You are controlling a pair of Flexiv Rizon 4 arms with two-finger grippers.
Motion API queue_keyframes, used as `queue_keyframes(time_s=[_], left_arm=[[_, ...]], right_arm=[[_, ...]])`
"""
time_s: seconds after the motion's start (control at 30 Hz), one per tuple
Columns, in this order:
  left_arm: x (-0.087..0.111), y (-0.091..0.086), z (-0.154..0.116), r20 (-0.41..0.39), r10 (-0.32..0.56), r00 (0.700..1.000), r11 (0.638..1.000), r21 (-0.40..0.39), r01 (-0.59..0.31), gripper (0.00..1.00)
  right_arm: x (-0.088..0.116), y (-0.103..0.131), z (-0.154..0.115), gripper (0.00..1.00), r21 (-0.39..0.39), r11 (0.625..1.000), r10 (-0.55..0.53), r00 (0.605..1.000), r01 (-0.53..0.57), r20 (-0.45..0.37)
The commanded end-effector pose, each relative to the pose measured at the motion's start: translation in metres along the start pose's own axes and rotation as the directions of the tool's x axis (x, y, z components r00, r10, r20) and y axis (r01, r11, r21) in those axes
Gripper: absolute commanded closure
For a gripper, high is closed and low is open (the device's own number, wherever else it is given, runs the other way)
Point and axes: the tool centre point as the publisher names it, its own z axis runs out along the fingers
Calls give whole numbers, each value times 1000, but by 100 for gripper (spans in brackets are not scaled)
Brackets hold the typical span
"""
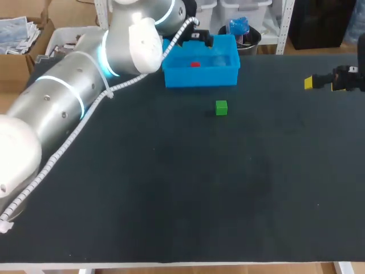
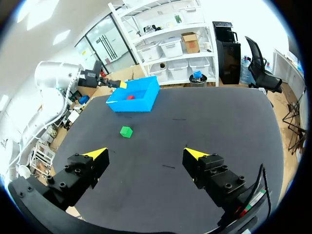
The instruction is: Use the left arm to pick the red cube and place it into the blue plastic box first, then use the right arm to grasp the green cube and put it into the same blue plastic box after the first action is fully finished.
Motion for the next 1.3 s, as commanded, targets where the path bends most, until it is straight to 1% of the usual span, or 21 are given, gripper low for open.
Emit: queue_keyframes(time_s=[0.03, 0.13, 0.23, 0.4, 0.5, 0.67, 0.77, 0.93, 1.13, 1.3], left_arm=[[-1, 4, -33, -95, 0, 995, 1000, 30, 3, 0], [9, 7, -58, -49, 1, 999, 998, 62, 2, 0], [23, 11, -85, 11, 19, 1000, 997, 78, -19, 0], [51, 22, -127, 92, 13, 996, 995, 102, -22, 0], [72, 26, -150, 137, 25, 990, 995, 94, -38, 0], [102, 28, -173, 186, 24, 982, 996, 81, -39, 0], [119, 26, -183, 216, 17, 976, 996, 87, -37, 0], [145, 22, -203, 272, 2, 962, 991, 125, -37, 0], [175, 21, -216, 294, -13, 956, 989, 142, -31, 0], [193, 23, -222, 303, -19, 953, 988, 150, -28, 0]], right_arm=[[0, 0, 1, 0, 1, 1000, 0, 1000, 0, -1], [0, 0, 1, 0, 1, 1000, 0, 1000, 0, -1], [0, 0, 1, 0, 1, 1000, 0, 1000, 0, -1], [0, 0, 1, 0, 1, 1000, 0, 1000, 0, -1], [0, 0, 1, 0, 1, 1000, 0, 1000, 0, -1], [0, 0, 1, 0, 1, 1000, 0, 1000, 0, -1], [0, 0, 1, 0, 1, 1000, 0, 1000, 0, -1], [0, 0, 1, 0, 1, 1000, 0, 1000, 0, -1], [0, 0, 1, 0, 1, 1000, 0, 1000, 0, -1], [0, 0, 1, 0, 1, 1000, 0, 1000, 0, -1]])
